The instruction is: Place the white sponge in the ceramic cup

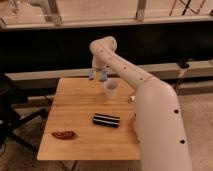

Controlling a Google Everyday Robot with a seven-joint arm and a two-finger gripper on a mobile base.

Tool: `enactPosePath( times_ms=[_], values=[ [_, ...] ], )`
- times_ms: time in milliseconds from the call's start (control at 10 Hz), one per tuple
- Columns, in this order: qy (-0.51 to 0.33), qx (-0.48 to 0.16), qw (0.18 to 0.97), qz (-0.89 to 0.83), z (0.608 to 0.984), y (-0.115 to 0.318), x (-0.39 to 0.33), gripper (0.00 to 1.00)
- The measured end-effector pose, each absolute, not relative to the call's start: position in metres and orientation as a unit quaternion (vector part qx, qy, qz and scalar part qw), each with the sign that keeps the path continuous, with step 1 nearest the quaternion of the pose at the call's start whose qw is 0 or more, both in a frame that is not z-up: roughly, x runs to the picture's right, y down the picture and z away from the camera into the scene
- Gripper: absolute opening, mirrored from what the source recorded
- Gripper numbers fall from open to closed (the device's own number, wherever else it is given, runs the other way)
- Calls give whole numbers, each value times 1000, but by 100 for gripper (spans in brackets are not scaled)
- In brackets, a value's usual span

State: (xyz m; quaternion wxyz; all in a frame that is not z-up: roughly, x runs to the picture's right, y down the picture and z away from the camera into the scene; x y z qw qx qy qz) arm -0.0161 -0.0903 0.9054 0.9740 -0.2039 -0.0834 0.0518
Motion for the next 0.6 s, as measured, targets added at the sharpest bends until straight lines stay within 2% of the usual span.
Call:
enactPosePath(
  times_ms=[600],
  values=[
    [-66, -212, 972, 74, 907, -72, 17, 0]
  ],
)
